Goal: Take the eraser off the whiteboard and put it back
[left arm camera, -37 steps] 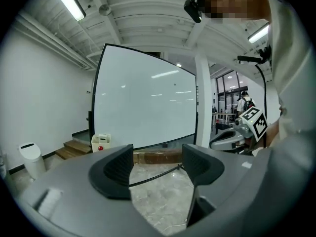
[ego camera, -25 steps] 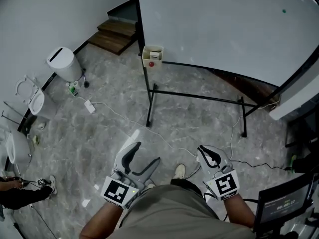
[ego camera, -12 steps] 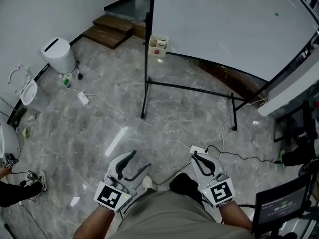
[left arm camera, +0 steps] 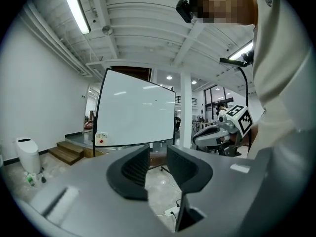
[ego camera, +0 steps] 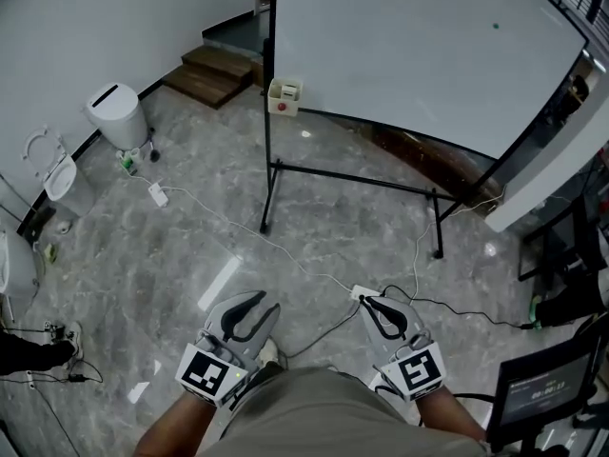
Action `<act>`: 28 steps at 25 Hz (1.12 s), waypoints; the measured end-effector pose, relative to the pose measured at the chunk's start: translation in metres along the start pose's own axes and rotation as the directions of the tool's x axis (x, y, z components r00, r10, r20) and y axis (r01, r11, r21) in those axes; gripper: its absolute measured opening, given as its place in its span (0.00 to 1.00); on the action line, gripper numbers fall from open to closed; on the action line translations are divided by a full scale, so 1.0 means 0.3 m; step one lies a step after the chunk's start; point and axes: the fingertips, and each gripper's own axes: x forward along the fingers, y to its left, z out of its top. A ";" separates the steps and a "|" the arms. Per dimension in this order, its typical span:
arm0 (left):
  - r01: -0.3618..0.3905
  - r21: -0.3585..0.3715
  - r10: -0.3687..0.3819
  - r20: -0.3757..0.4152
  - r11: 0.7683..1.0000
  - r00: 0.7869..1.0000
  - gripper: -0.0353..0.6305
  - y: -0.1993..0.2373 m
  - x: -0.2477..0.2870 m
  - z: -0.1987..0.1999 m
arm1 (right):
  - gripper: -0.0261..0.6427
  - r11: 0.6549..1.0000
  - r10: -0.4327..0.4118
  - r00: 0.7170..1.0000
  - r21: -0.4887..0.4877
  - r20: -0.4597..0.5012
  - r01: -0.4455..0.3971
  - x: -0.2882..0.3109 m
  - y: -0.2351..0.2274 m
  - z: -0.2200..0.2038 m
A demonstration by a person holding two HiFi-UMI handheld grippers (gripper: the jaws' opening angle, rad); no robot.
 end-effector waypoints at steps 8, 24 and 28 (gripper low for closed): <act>-0.014 0.009 0.014 -0.008 1.000 1.000 0.06 -0.373 0.105 0.004 | 0.06 0.999 0.023 1.000 0.032 -0.003 -0.022 -0.313 -0.114 -0.162; 0.010 -0.002 -0.010 -0.065 1.000 0.998 0.06 -0.707 0.142 -0.063 | 0.06 0.999 0.032 0.999 0.017 0.029 -0.032 -0.571 -0.168 -0.273; 0.025 -0.004 -0.025 -0.051 1.000 0.998 0.06 -0.729 0.158 -0.049 | 0.06 1.000 0.029 0.999 -0.007 0.032 -0.029 -0.577 -0.170 -0.282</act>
